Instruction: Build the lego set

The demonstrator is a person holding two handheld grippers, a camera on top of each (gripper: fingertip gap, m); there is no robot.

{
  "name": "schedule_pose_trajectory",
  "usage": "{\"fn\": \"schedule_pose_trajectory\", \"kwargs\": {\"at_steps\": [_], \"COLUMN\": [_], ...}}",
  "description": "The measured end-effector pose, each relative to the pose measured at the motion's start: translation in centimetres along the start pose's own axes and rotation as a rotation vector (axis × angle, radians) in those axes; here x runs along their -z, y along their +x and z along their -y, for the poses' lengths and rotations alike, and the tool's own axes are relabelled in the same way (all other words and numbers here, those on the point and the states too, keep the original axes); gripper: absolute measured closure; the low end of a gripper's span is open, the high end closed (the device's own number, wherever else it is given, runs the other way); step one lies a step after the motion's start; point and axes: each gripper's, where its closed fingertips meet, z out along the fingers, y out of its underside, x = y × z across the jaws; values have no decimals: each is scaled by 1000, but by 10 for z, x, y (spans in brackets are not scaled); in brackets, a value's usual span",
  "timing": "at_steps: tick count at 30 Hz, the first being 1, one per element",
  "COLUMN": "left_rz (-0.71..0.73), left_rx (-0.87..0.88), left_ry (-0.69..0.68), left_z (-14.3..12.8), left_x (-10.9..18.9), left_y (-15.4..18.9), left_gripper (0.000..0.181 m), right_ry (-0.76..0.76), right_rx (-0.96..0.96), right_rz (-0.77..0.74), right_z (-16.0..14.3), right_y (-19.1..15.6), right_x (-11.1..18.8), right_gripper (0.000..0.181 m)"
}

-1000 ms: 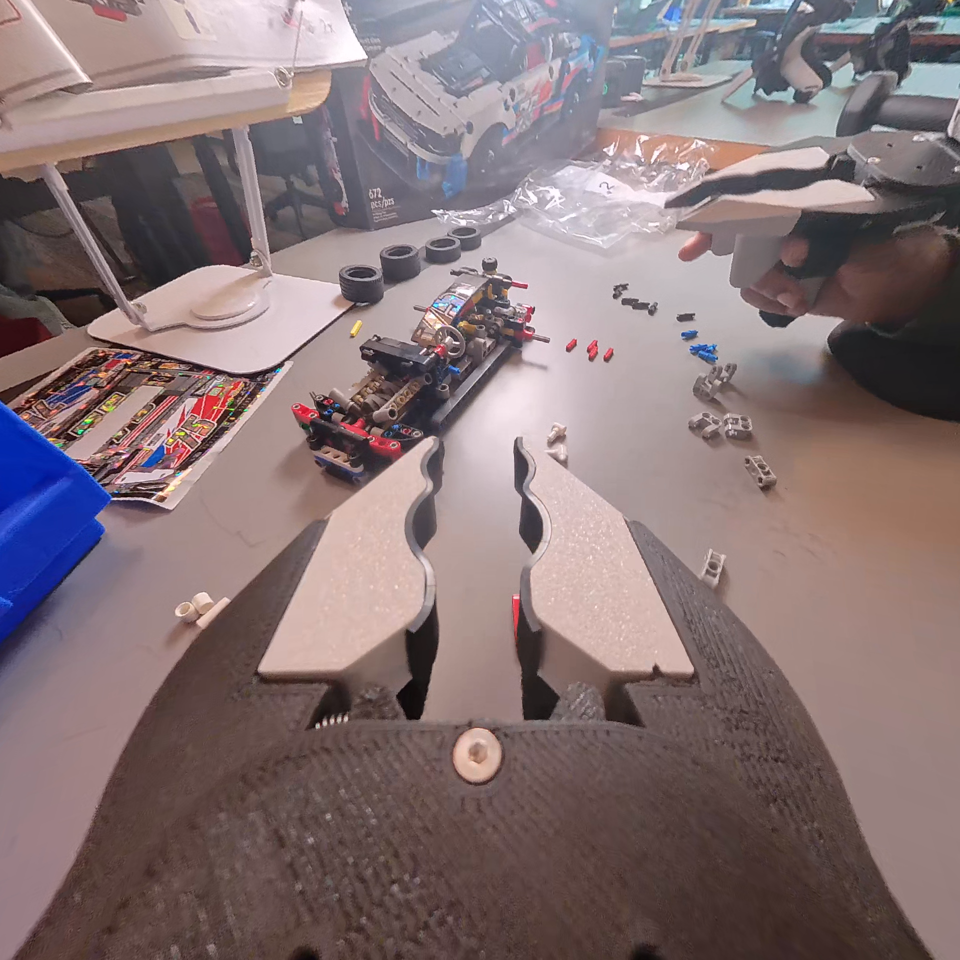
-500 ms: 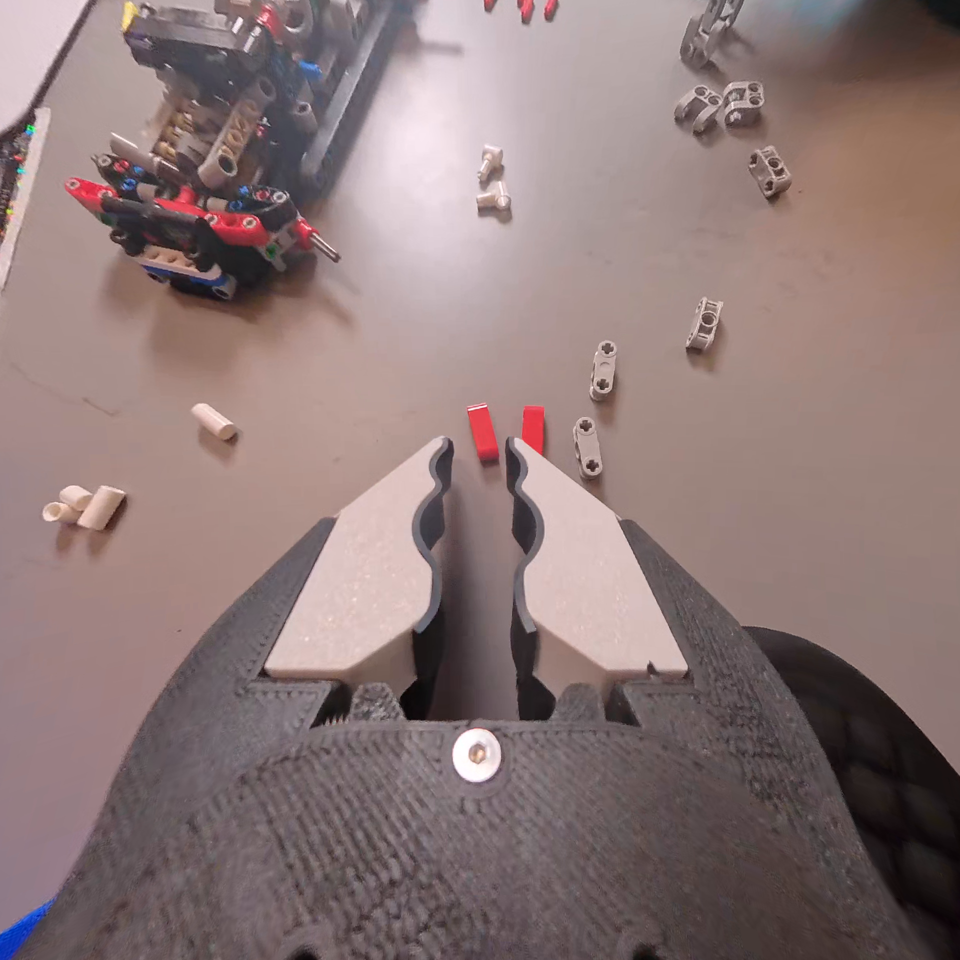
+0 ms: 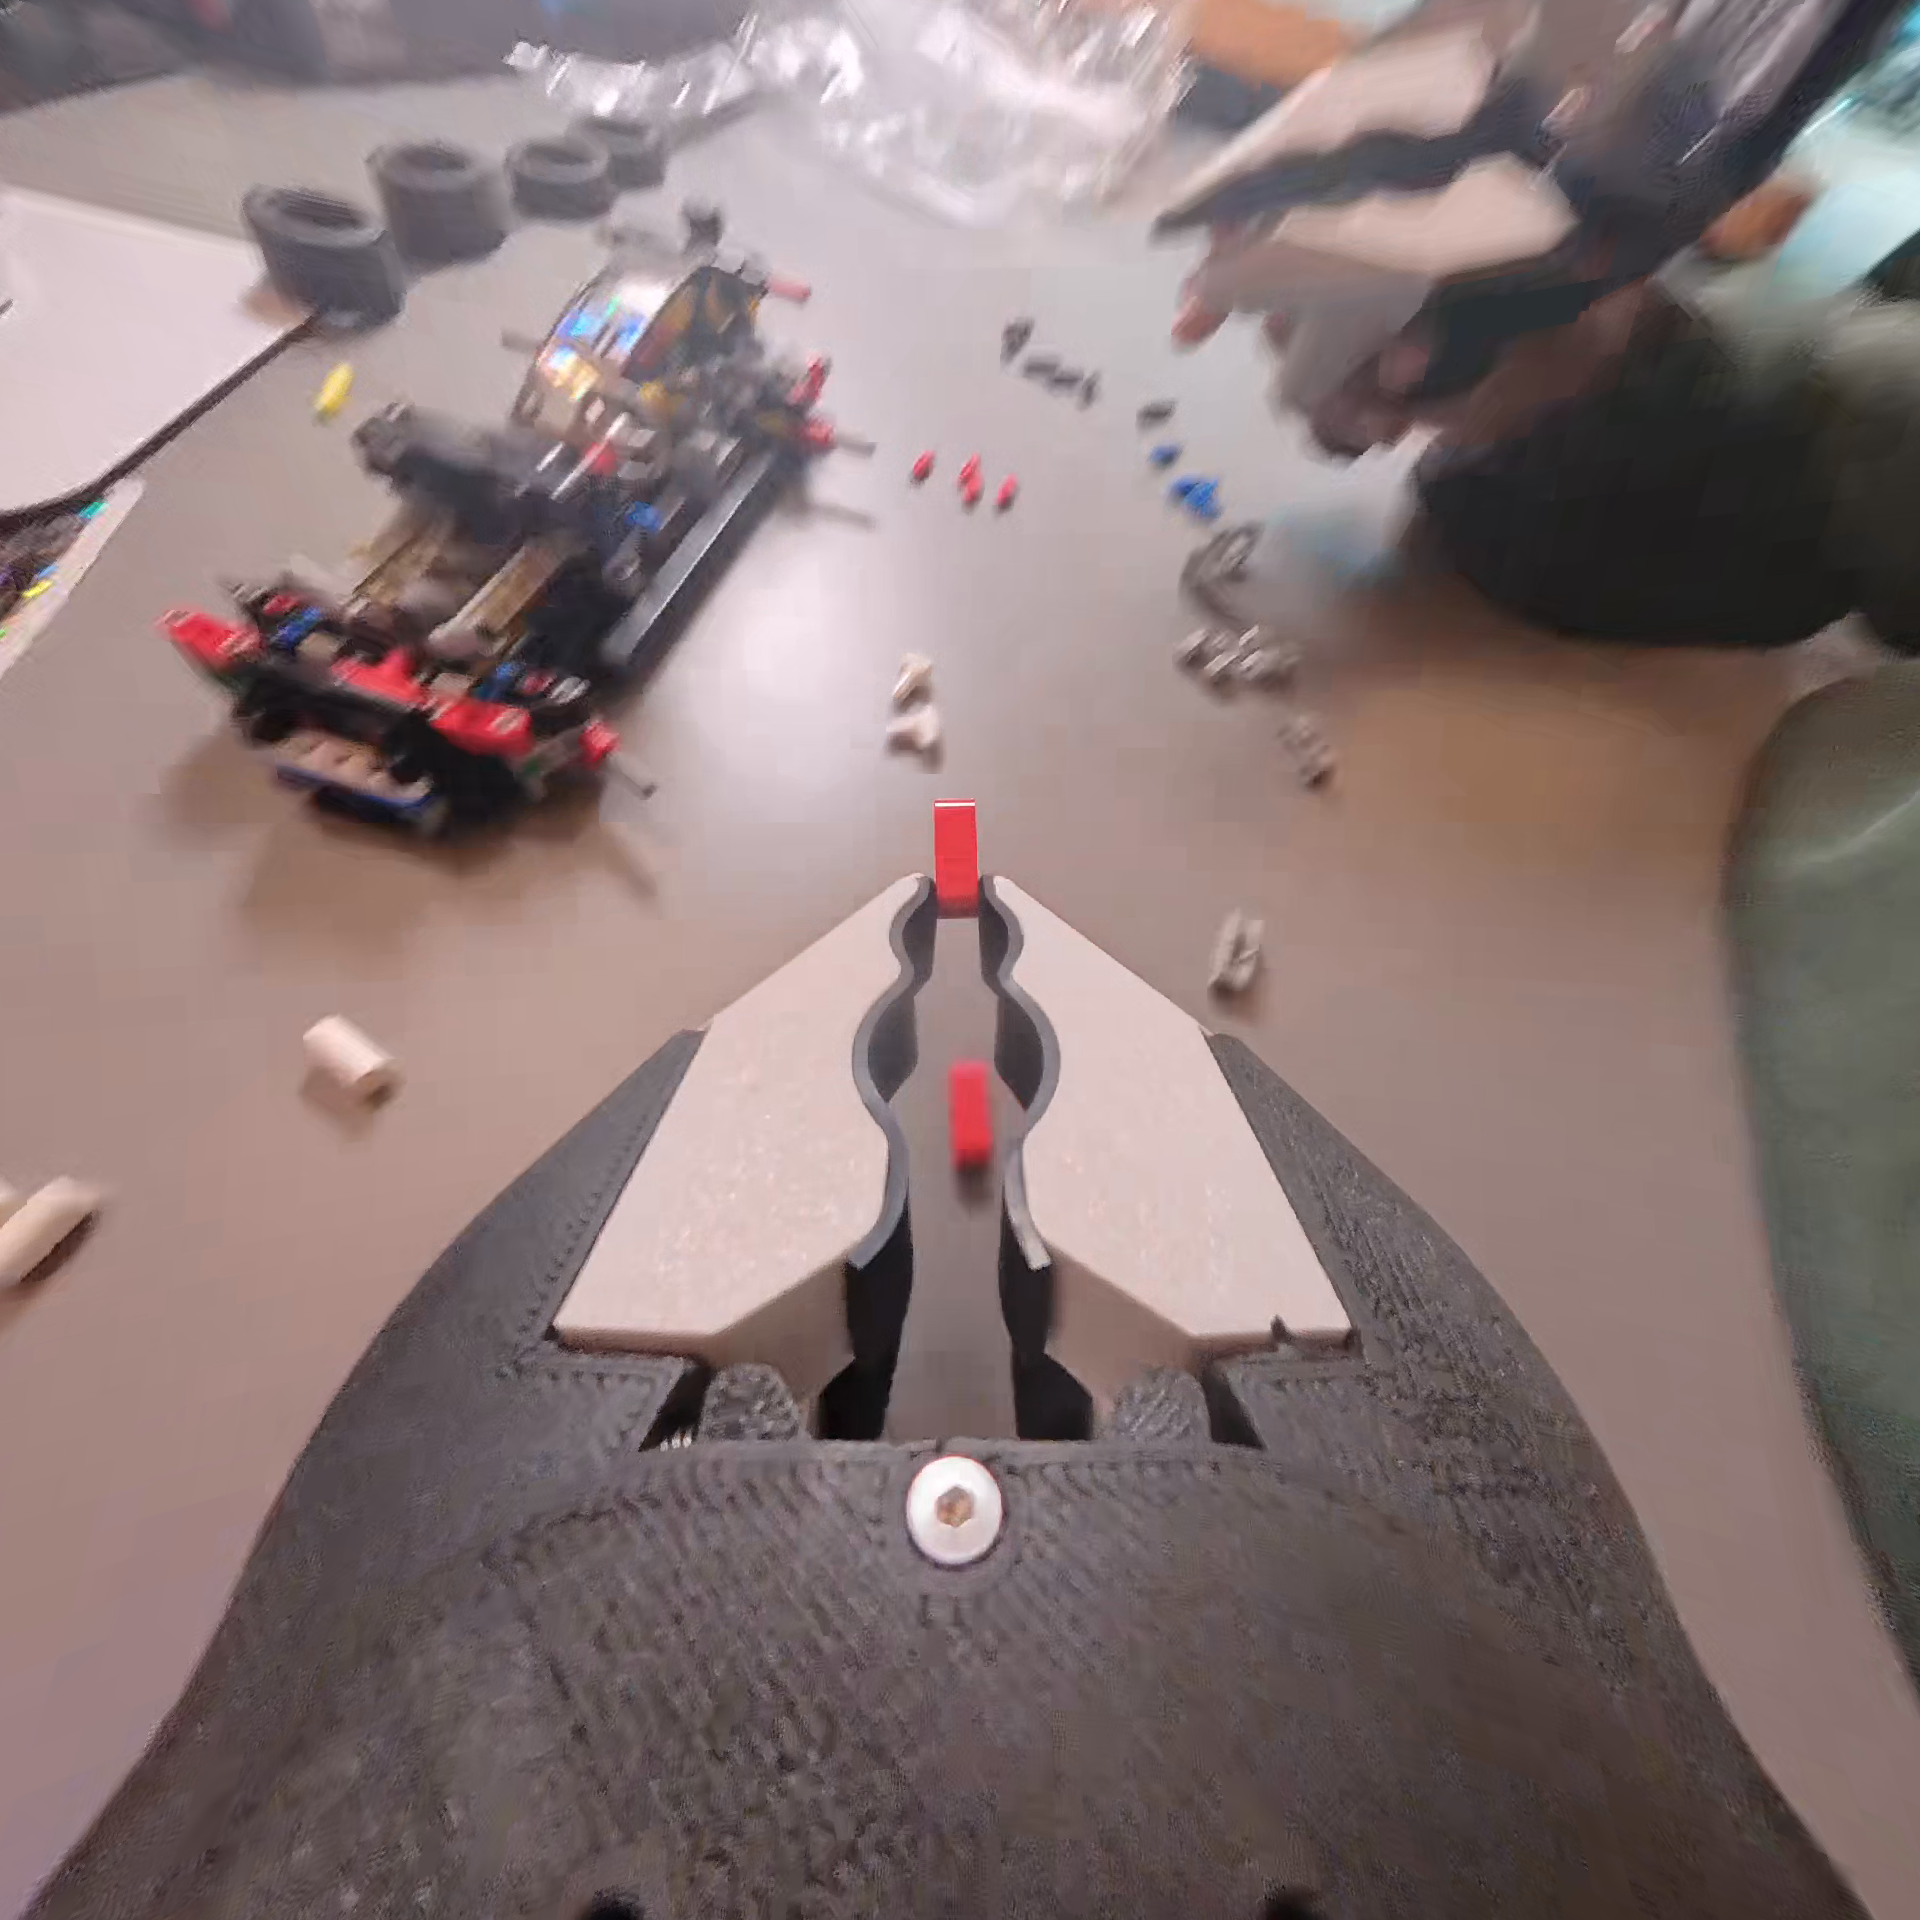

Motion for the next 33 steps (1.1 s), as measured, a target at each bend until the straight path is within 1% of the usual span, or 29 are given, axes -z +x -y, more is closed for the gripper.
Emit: {"fn": "schedule_pose_trajectory", "kwargs": {"at_steps": [1,3,4,6,10,12,13,16,18,20,22,23,25,27,28,29,31,33], "left_rz": [-86,-288,-366,-497,-681,-738,-748,-760,-747,-743,-694,-643,-527,-420,-399,-391,-380,-372], "left_rx": [39,140,184,249,336,358,369,411,422,450,456,421,288,121,63,27,-4,-13], "left_ry": [51,121,139,128,89,35,17,4,-20,-26,-17,-5,-2,-30,-27,-25,-24,-17], "left_z": [10,27,34,42,54,51,49,44,37,35,33,32,27,20,20,20,20,21], "left_x": [-2,-6,-8,-15,-28,-36,-40,-47,-50,-52,-57,-60,-63,-64,-64,-63,-61,-60], "left_y": [13,39,48,62,74,75,74,71,68,65,58,52,43,37,38,40,42,41], "left_gripper": [176,176,176,176,176,176,176,176,176,176,176,175,160,156,157,163,167,167], "right_ry": [6,2,13,19,9,10,9,-10,9,-2,-47,-86,-156,-152,-162,-166,-163,-155], "right_rx": [16,20,30,82,152,204,225,251,254,268,238,184,39,-78,-100,-113,-141,-171], "right_rz": [53,188,247,327,466,495,505,552,553,545,551,550,575,612,619,618,625,626], "right_z": [2,4,8,14,32,39,40,31,28,23,15,10,1,4,3,3,4,5], "right_y": [-11,-39,-50,-65,-81,-85,-86,-98,-101,-102,-101,-98,-97,-99,-99,-99,-100,-100], "right_x": [-2,-7,-9,-13,-21,-27,-29,-29,-29,-30,-32,-34,-36,-36,-36,-37,-38,-38], "right_gripper": [166,161,158,154,142,143,146,160,165,170,175,175,175,176,176,176,176,176]}}
